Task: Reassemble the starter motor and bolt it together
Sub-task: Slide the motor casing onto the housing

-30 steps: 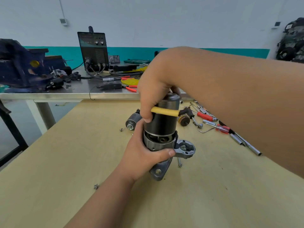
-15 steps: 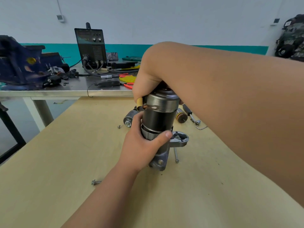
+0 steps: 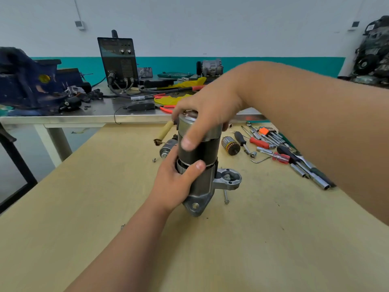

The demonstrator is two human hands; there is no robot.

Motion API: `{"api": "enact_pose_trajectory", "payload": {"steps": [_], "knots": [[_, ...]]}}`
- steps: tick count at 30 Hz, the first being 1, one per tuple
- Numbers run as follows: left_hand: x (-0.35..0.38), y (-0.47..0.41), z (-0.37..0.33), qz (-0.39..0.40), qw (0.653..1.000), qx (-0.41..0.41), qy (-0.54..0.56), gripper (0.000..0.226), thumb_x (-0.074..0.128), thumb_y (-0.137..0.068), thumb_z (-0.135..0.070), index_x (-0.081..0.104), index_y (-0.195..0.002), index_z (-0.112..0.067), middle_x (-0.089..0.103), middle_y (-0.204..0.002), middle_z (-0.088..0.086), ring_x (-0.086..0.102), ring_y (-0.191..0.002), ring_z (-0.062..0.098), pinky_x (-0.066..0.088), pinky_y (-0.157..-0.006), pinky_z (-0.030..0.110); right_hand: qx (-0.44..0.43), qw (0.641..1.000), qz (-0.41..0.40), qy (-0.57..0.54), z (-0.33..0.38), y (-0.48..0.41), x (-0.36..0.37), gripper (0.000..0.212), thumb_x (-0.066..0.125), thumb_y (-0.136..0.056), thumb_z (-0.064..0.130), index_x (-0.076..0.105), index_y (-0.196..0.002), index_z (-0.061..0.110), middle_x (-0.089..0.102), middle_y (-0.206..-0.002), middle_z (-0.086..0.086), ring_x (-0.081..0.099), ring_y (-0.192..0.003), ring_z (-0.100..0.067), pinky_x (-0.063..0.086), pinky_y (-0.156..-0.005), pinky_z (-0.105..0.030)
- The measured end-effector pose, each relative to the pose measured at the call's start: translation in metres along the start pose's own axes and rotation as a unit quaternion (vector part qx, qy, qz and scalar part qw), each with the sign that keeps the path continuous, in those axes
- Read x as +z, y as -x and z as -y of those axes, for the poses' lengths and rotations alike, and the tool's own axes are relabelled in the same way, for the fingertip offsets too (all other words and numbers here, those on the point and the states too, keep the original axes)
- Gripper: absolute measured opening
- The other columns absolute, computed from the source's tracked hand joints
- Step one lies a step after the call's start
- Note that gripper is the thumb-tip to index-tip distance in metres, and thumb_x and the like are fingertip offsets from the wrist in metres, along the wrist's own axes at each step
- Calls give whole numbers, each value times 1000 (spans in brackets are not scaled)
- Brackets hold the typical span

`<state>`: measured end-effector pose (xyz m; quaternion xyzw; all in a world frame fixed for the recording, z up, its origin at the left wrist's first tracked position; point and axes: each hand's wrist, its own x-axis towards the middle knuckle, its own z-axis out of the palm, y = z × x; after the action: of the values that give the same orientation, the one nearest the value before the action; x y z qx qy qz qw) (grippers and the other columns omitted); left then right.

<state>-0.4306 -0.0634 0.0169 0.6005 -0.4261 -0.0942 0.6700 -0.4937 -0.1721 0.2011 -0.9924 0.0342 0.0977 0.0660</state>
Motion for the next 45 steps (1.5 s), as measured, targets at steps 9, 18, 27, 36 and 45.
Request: {"api": "enact_pose_trajectory", "payload": {"steps": [9, 18, 27, 36, 45], "knots": [[-2, -4, 4, 25, 1000, 16, -9, 71, 67, -63, -53, 53, -124, -18, 69, -108, -4, 68, -100, 15, 56, -78, 27, -11, 998, -66, -18, -7, 0, 9, 60, 75, -75, 43, 45, -126, 34, 51, -106, 9, 59, -92, -17, 58, -65, -31], [-5, -4, 5, 0, 1000, 3, 19, 50, 67, -67, -48, 60, -111, -25, 73, -97, -10, 70, -91, 10, 56, -71, 24, -31, 989, -145, 24, -10, 2, 22, 62, 59, -79, 65, 46, -131, 33, 51, -102, 13, 49, -83, -2, 42, -66, -25], [2, -1, 1, -23, 999, 5, 36, 59, 64, -70, -46, 62, -117, -9, 70, -107, 15, 67, -101, 34, 54, -88, 56, 67, 986, -155, 0, 3, -4, 28, 66, 17, -95, 65, 52, -129, 20, 59, -118, -10, 61, -102, -29, 51, -86, -43], [-1, -6, 2, -11, 999, -5, 34, 54, 65, -66, -48, 64, -109, -17, 72, -99, 5, 69, -94, 25, 56, -75, 35, -14, 991, -132, -26, -9, 3, 26, 49, 33, -95, 62, 44, -135, 34, 47, -113, 8, 48, -102, -13, 39, -69, -23], [1, -6, 5, 8, 998, 16, 55, 36, 66, -71, -39, 67, -99, -16, 75, -83, -5, 72, -77, 10, 54, -63, 19, -9, 988, -149, 32, -8, -3, 31, 35, 35, -98, 47, 52, -122, 29, 54, -107, 1, 50, -91, -15, 38, -63, -27]]}}
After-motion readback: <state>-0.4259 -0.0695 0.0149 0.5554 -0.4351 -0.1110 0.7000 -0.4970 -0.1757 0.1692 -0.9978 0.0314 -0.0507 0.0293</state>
